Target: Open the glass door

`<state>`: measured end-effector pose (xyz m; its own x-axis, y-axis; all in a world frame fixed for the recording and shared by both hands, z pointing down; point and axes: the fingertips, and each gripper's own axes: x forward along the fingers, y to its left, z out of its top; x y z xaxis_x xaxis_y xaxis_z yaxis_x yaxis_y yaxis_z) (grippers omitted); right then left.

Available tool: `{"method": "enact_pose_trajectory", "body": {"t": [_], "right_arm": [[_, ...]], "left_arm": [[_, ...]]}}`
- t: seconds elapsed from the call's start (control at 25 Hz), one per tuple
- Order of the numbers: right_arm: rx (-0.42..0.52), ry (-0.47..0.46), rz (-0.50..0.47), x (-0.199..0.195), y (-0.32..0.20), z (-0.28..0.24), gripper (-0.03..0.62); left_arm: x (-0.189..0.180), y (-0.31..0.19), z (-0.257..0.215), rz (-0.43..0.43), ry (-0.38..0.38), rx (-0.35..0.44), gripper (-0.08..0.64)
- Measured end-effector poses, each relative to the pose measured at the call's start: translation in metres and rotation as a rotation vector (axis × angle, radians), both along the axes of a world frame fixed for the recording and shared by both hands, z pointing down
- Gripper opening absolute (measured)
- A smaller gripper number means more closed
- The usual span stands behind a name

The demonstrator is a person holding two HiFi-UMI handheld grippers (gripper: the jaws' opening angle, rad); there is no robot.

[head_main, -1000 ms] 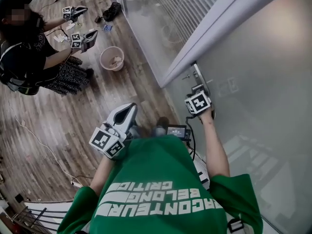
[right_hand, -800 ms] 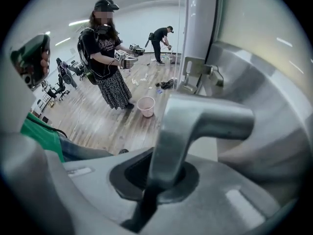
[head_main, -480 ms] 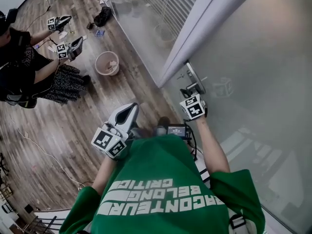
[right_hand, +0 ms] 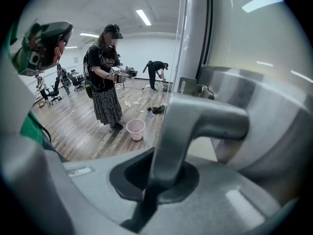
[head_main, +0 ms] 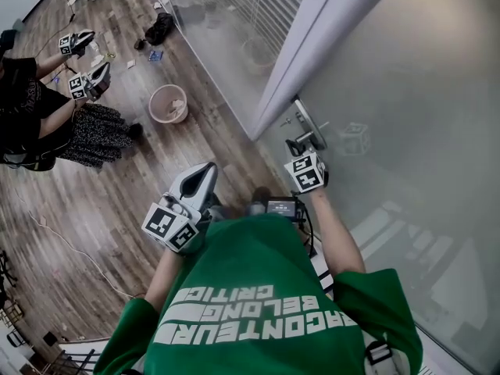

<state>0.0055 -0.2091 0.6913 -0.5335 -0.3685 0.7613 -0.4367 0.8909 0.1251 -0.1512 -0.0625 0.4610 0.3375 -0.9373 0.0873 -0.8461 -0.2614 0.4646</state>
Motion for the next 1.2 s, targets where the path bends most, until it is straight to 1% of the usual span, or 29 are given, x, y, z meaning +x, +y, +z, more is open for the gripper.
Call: {"method": "enact_pose_trajectory", "body": {"t": [0.44, 0.76, 1.0, 1.2], "right_arm": [[-0.007, -0.007, 0.03, 0.013, -0.025, 0.013, -0.006], [-0.032, -0.003, 0.061, 0.024, -0.042, 0.012, -0.006], [-0.05, 0.008, 0.087, 0.039, -0.061, 0.022, -0.006], [-0.087, 0.036, 0.149, 0.056, -0.084, 0.019, -0.008]], "left_arm": [[0.003, -0.001, 0.008, -0.001, -0.008, -0.002, 0.017], [0.008, 0.004, 0.006, 0.002, -0.011, 0.0, 0.017], [0.016, 0.007, 0.01, 0.007, -0.015, 0.001, 0.017], [0.02, 0.005, 0.006, 0.007, -0.013, 0.005, 0.017]]}}
